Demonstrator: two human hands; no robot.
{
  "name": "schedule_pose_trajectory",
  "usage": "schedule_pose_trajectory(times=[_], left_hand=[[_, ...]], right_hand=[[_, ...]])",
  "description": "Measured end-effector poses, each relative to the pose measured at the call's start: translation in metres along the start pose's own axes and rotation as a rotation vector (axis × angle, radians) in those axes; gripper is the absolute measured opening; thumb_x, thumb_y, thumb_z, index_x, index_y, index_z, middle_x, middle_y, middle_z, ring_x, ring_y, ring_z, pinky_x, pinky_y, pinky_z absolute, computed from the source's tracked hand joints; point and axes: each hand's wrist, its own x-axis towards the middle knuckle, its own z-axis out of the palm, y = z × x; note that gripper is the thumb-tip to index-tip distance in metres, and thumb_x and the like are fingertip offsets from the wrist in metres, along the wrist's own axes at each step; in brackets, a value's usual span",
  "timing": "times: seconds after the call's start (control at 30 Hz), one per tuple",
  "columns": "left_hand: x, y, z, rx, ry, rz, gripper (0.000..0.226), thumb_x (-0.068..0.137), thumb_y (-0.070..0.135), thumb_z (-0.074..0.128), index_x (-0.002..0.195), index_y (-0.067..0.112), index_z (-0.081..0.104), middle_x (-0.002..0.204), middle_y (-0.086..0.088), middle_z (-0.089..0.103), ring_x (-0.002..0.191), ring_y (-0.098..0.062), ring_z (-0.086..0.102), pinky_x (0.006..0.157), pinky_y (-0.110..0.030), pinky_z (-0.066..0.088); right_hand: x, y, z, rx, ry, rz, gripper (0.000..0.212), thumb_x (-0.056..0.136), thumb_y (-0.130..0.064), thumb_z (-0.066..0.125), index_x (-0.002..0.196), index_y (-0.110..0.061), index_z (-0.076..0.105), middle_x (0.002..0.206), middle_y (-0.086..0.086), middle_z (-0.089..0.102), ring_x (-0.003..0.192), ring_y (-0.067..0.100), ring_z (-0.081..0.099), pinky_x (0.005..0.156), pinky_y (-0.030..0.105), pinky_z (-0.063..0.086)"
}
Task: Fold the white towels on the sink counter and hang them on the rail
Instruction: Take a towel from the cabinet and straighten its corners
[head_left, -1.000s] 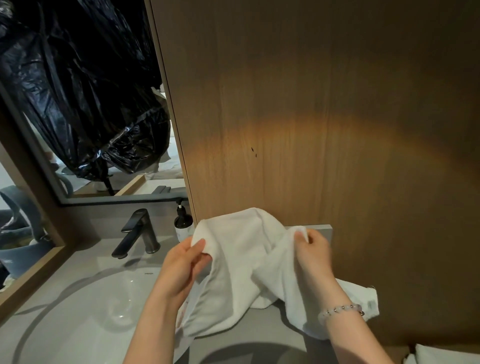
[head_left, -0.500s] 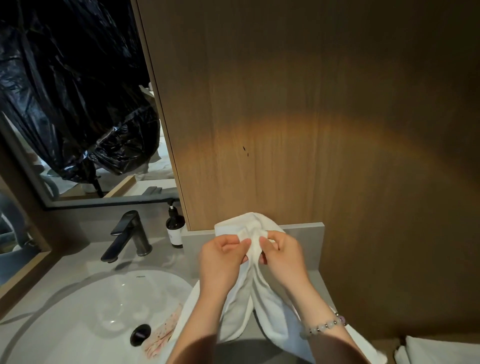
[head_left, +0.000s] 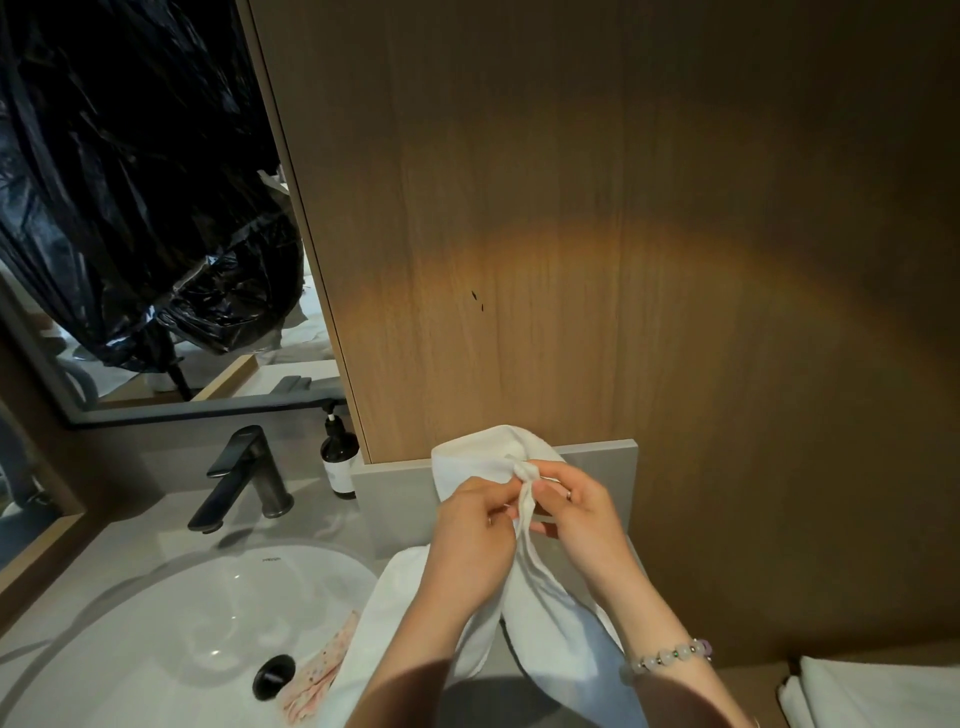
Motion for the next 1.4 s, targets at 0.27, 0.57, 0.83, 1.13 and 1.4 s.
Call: schedule_pose_trajectory(times=[0.27, 0.57, 0.83, 1.13, 1.4], left_hand=[[-0.001, 0.001, 0.005, -0.055, -0.181, 0.031, 0.058, 0.082, -0.008, 0.032, 0.128, 0.017, 0.056, 0.098, 0.01, 0.046, 0.094, 0.002, 0.048, 0.084, -0.002, 0.034], [0.005, -0.016, -0.027, -0.253, 0.126, 0.04, 0.059, 0.077, -0.013, 0.057, 0.107, 0.038, 0.057, 0.112, 0.016, 0.053, 0.1, 0.007, 0.052, 0.082, -0.006, 0.04], [0.0, -0.017, -0.049, -0.147, -0.216, 0.09, 0.052, 0.065, 0.028, 0.072, 0.109, 0.05, 0.056, 0.114, 0.033, 0.058, 0.119, 0.007, 0.046, 0.095, -0.012, 0.036], [-0.006, 0.004, -0.06, -0.19, -0.143, 0.177, 0.038, 0.048, 0.054, 0.076, 0.08, 0.043, 0.059, 0.098, 0.015, 0.063, 0.113, -0.016, 0.049, 0.09, -0.021, 0.041], [0.007, 0.01, -0.056, 0.013, -0.271, 0.189, 0.047, 0.051, 0.069, 0.061, 0.053, 0.022, 0.058, 0.078, 0.021, 0.049, 0.091, 0.005, 0.041, 0.093, -0.031, 0.027]], right_hand=[[0.0, 0.004, -0.006, 0.026, 0.087, -0.068, 0.007, 0.088, -0.012, 0.062, 0.092, -0.015, 0.067, 0.071, -0.003, 0.073, 0.069, 0.008, 0.065, 0.062, 0.02, 0.051], [-0.003, -0.004, -0.004, -0.005, 0.051, -0.083, 0.025, 0.098, -0.019, 0.046, 0.096, -0.014, 0.07, 0.097, 0.003, 0.072, 0.096, 0.017, 0.065, 0.087, 0.031, 0.051], [-0.011, -0.035, 0.003, 0.082, -0.365, -0.093, 0.037, 0.087, -0.042, 0.059, 0.093, -0.007, 0.065, 0.085, 0.004, 0.069, 0.081, 0.015, 0.064, 0.072, 0.025, 0.052], [-0.012, -0.06, -0.008, 0.301, -0.364, -0.089, 0.024, 0.089, -0.026, 0.051, 0.079, -0.004, 0.053, 0.056, -0.005, 0.06, 0.05, 0.004, 0.057, 0.049, 0.014, 0.045], [-0.004, -0.069, -0.017, 0.249, -0.491, -0.152, 0.043, 0.064, -0.057, 0.075, 0.074, -0.017, 0.063, 0.058, -0.01, 0.051, 0.05, 0.002, 0.048, 0.048, 0.012, 0.041]])
